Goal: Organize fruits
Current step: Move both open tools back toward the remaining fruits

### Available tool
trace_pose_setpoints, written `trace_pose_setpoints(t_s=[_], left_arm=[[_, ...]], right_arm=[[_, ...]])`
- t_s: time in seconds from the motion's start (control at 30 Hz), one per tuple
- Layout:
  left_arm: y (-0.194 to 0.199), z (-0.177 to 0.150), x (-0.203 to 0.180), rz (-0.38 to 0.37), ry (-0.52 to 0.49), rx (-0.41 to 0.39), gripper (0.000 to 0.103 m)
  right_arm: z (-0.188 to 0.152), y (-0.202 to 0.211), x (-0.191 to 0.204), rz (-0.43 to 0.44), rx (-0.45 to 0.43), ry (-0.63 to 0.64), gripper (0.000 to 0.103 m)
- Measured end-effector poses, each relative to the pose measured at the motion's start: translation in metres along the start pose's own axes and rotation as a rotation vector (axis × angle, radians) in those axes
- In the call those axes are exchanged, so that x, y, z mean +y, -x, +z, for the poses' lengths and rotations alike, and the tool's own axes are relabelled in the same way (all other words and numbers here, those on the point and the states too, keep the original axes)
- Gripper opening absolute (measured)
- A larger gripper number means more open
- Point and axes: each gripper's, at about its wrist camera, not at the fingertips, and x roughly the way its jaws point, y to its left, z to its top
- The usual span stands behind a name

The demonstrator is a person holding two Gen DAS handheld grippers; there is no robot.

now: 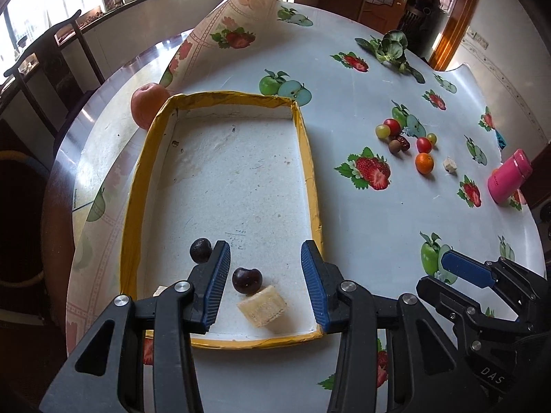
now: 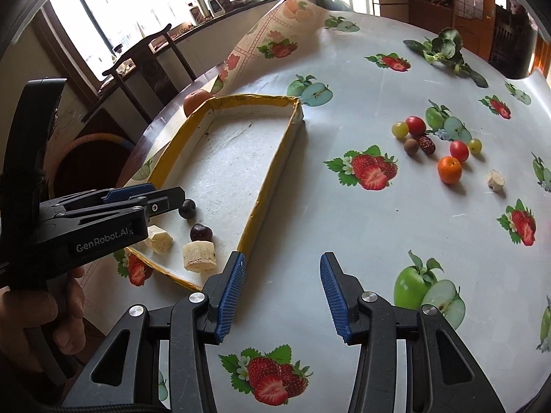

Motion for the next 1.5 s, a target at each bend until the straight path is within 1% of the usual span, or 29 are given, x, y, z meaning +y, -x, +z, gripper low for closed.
trace_pose_setpoints(t_s=[0.37,0.7,1.03,1.5], left_arm=[[0.004,0.004,-0.043,-0.033,-0.073,-0.003,0.041],[0.0,0.009,-0.076,-0.063,-0.123,0.003,0.041],[-0.006,0.021,-0.1,-0.086,-0.15,0.007,0.041],[-0.031,0.032,-0.118,-0.104,-0.161,0.043,0.041]], right_arm=[[-0.018,0.037,-0.065,-0.07,-0.058,-0.13,0.047],[-0.031,0.055,-0.117,-0.125,-0.083,-0.228,0.047],[-0.035,0.058,-0.144,-0.147,-0.09,-0.278,0.047],[-0.034,0.043,-0.168,-0.157,-0.067,-0.319,0.047]])
